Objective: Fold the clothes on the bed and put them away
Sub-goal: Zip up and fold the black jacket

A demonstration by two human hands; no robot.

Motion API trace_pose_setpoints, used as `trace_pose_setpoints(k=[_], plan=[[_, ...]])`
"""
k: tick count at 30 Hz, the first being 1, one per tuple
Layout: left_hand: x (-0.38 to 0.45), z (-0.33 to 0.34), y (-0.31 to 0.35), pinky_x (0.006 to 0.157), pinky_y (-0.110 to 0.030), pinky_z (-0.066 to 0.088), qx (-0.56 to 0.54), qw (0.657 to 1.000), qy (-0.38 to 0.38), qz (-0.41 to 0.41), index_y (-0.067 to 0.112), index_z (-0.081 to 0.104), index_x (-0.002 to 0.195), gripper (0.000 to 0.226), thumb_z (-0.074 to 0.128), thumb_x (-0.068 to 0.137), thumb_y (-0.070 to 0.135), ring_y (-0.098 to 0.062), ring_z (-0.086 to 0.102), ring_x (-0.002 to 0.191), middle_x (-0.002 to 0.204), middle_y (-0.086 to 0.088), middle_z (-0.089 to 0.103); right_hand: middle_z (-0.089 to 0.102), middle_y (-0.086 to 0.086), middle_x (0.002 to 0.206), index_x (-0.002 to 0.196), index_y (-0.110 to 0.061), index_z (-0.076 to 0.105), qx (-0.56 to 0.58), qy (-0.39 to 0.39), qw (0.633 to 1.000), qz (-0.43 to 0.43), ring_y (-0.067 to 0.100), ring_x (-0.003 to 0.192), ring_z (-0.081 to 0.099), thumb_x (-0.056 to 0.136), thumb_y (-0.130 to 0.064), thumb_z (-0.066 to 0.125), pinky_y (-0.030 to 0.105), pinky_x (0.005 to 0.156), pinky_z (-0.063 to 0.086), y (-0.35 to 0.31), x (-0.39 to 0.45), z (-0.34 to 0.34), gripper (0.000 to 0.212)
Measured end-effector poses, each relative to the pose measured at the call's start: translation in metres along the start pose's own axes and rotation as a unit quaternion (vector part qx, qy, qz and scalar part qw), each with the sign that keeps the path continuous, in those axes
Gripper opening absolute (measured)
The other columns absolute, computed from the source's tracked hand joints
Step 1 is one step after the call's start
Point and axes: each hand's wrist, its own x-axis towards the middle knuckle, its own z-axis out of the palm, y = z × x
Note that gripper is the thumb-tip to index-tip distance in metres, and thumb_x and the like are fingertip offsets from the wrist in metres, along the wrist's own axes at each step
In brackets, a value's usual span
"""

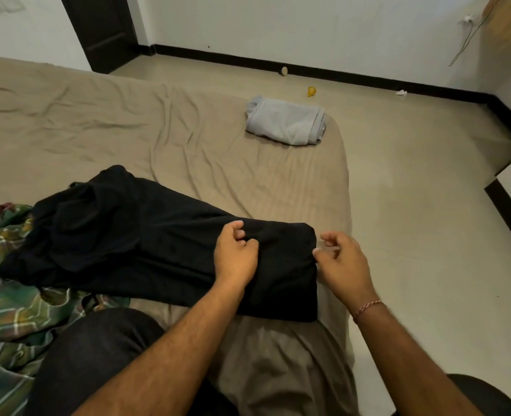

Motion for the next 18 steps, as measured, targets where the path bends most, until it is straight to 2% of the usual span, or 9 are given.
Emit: trace_pose_setpoints(k=[2,4,6,8,10,12,14,16,18], plan=[[-0.004,-0.001,0.005,0.093,-0.028,0.054,0.100,0.981,0.034,0.161,0.023,0.063,0.125,0.039,0.066,0.088,0.011,-0.009,0.061,0.098,0.114,0.009,0.059,0.065,0.000,0.114,0.129,-0.022,0.057,0.031,-0.033,0.996,0.072,0.022,0.097,0.067,0.096,-0.025,0.068,0.042,0.082,0.062,0.006,0.001,0.005,0.035],[-0.018,0.009,0.014,0.088,-0.029,0.055,0.143,0.964,-0.046,0.221,0.026,0.064,0.121,0.032,0.065,0.090,0.019,-0.006,0.060,0.089,0.104,0.012,0.059,0.068,0.005,0.105,0.129,-0.020,0.056,0.134,-0.089,0.976,0.148,0.022,0.085,0.068,0.100,-0.025,0.064,0.037,0.062,0.059,0.006,-0.001,0.012,0.031],[-0.031,0.023,0.012,0.096,-0.034,0.054,0.182,0.958,-0.150,0.161,0.025,0.059,0.134,0.042,0.064,0.095,0.039,-0.009,0.061,0.101,0.114,0.008,0.061,0.065,0.007,0.089,0.116,-0.012,0.060,0.223,-0.125,0.951,0.174,0.015,0.066,0.059,0.104,-0.025,0.058,0.029,0.050,0.048,0.000,-0.006,0.016,0.018],[-0.035,0.031,0.000,0.105,-0.038,0.049,0.215,0.953,-0.191,0.095,0.020,0.051,0.144,0.059,0.061,0.096,0.053,-0.016,0.056,0.120,0.132,0.001,0.055,0.061,0.008,0.081,0.108,-0.012,0.065,0.299,-0.156,0.926,0.170,0.011,0.063,0.055,0.107,-0.027,0.051,0.026,0.055,0.044,-0.004,-0.012,0.019,0.020],[-0.029,0.030,-0.006,0.098,-0.038,0.050,0.204,0.960,-0.175,0.077,0.017,0.059,0.130,0.045,0.062,0.098,0.048,-0.018,0.058,0.114,0.125,-0.002,0.059,0.070,0.012,0.093,0.118,-0.016,0.070,0.321,-0.193,0.914,0.154,0.016,0.079,0.060,0.109,-0.029,0.044,0.029,0.069,0.047,-0.008,-0.017,0.021,0.030],[-0.018,0.022,-0.005,0.084,-0.038,0.053,0.174,0.972,-0.151,0.056,0.016,0.066,0.107,0.020,0.060,0.101,0.034,-0.018,0.064,0.094,0.102,-0.002,0.068,0.075,0.013,0.107,0.125,-0.015,0.069,0.293,-0.223,0.920,0.136,0.021,0.093,0.062,0.110,-0.029,0.039,0.032,0.077,0.048,-0.013,-0.021,0.021,0.037],[-0.011,0.019,-0.005,0.082,-0.042,0.057,0.133,0.980,-0.142,0.030,0.015,0.069,0.096,0.015,0.059,0.102,0.026,-0.020,0.067,0.085,0.090,-0.003,0.071,0.075,0.017,0.116,0.121,-0.013,0.069,0.286,-0.186,0.931,0.130,0.021,0.095,0.062,0.110,-0.027,0.039,0.034,0.077,0.048,-0.014,-0.015,0.018,0.035],[-0.013,0.021,-0.004,0.089,-0.048,0.059,0.073,0.986,-0.151,0.019,0.017,0.071,0.097,0.015,0.060,0.100,0.027,-0.021,0.070,0.089,0.092,-0.003,0.074,0.071,0.020,0.123,0.116,-0.015,0.068,0.305,-0.115,0.936,0.136,0.020,0.092,0.062,0.110,-0.024,0.042,0.036,0.077,0.049,-0.013,-0.004,0.010,0.028],[-0.019,0.031,0.005,0.091,-0.049,0.059,0.003,0.985,-0.172,0.020,0.019,0.075,0.100,0.016,0.062,0.100,0.028,-0.021,0.073,0.092,0.094,-0.002,0.077,0.070,0.017,0.126,0.117,-0.017,0.069,0.322,-0.064,0.933,0.149,0.021,0.099,0.065,0.108,-0.026,0.046,0.042,0.086,0.053,-0.011,0.005,0.002,0.025]])
